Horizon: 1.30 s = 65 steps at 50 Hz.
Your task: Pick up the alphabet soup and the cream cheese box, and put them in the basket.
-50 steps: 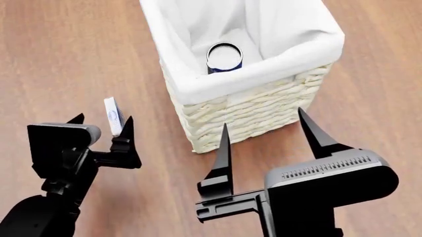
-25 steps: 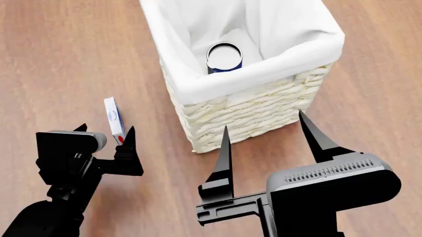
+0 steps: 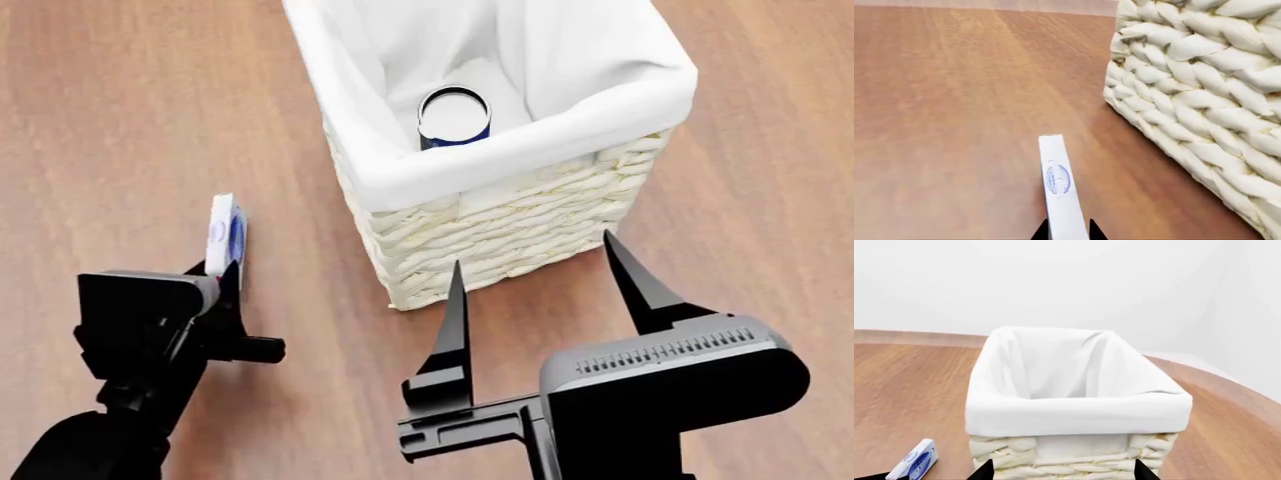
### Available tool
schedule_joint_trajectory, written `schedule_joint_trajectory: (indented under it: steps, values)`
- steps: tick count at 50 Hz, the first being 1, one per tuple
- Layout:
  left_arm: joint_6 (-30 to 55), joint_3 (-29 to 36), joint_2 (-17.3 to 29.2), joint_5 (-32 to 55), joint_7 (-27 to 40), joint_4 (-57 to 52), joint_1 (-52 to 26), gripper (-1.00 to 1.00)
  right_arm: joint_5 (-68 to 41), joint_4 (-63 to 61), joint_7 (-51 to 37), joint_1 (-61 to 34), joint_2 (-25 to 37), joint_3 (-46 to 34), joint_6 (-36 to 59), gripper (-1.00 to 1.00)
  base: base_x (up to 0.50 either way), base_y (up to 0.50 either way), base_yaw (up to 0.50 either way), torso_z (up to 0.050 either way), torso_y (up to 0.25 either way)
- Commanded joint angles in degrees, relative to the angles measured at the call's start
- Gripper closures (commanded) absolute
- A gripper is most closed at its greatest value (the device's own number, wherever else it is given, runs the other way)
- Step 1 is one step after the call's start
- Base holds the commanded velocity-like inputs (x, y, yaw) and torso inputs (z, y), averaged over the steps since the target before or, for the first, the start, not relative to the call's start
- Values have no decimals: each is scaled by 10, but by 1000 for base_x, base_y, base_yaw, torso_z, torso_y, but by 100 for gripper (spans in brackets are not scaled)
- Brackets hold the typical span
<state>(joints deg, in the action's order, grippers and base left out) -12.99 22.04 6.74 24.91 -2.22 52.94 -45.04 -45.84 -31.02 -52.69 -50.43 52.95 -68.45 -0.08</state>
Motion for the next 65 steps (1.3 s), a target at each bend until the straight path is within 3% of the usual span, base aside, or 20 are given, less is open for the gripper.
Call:
schedule_joint_trajectory:
  steps: [1,10,21,31,38,47,57,59,65]
  values:
    - [2,3,5,10,3,-4,5,100,0,-1,1,2,-2,-1,2,-100,0,0,0,0,0]
    - [77,3,54,26,52,-191,47,100,1,1,5,3,-5,-1,0,-100,0,0,0,0,0]
    - [177,-10,149,53,140,-509,102,100,2,6,12,3,-12,-2,2,-100,0,0,0,0,0]
    - [264,-26,221,56,198,-703,62,100,2,4,14,2,-13,-2,5,-100,0,0,0,0,1]
    - [311,-33,242,64,204,-740,-7,100,2,0,15,1,-12,-1,6,-100,0,0,0,0,0]
    - [367,-8,243,60,161,-714,-153,100,5,-4,11,2,-14,-4,13,-100,0,0,0,1,1]
    - [400,44,189,92,55,-621,-285,100,4,-8,10,0,-14,-4,20,-100,0,0,0,0,0]
    - [387,80,187,42,47,-602,-303,100,6,-7,9,1,-14,-4,20,-100,0,0,0,0,0]
    - [390,79,143,87,-7,-533,-337,100,11,-5,10,7,-13,-6,16,-100,0,0,0,0,2]
